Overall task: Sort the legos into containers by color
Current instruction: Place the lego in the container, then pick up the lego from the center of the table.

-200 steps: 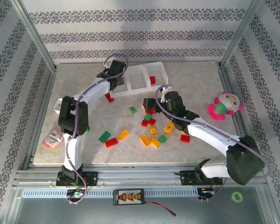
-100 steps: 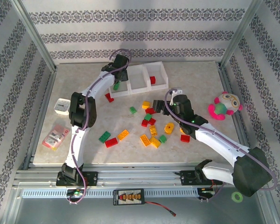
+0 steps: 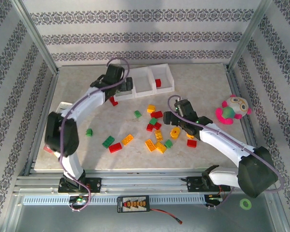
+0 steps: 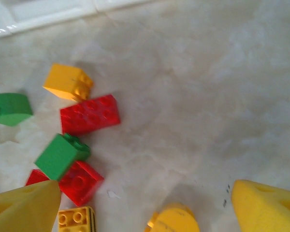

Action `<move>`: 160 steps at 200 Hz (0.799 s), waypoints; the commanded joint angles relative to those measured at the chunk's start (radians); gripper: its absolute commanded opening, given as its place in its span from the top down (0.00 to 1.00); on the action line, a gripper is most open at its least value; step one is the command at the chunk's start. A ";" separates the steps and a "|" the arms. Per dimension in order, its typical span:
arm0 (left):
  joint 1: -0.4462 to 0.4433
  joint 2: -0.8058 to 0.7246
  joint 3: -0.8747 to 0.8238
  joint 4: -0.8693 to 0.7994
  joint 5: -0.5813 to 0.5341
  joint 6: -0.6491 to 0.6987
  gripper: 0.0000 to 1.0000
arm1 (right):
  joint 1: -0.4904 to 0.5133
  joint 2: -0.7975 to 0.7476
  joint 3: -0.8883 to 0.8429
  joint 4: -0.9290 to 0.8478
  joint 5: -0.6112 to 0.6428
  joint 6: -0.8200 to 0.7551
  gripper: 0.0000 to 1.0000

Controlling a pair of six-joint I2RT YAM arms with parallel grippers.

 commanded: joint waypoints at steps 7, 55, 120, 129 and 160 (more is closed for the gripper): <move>-0.086 -0.162 -0.242 0.289 0.150 0.200 0.01 | 0.010 0.010 -0.032 -0.068 0.024 0.130 0.12; -0.206 -0.415 -0.547 0.416 0.301 0.382 0.01 | 0.029 0.090 -0.053 -0.052 0.026 0.269 0.16; -0.322 -0.566 -0.671 0.306 0.377 0.571 0.01 | 0.037 0.220 -0.087 0.017 -0.014 0.388 0.26; -0.322 -0.574 -0.680 0.311 0.377 0.571 0.01 | 0.040 0.235 -0.090 0.023 -0.015 0.393 0.29; -0.322 -0.591 -0.699 0.327 0.374 0.573 0.01 | 0.044 0.256 -0.086 0.028 -0.017 0.396 0.44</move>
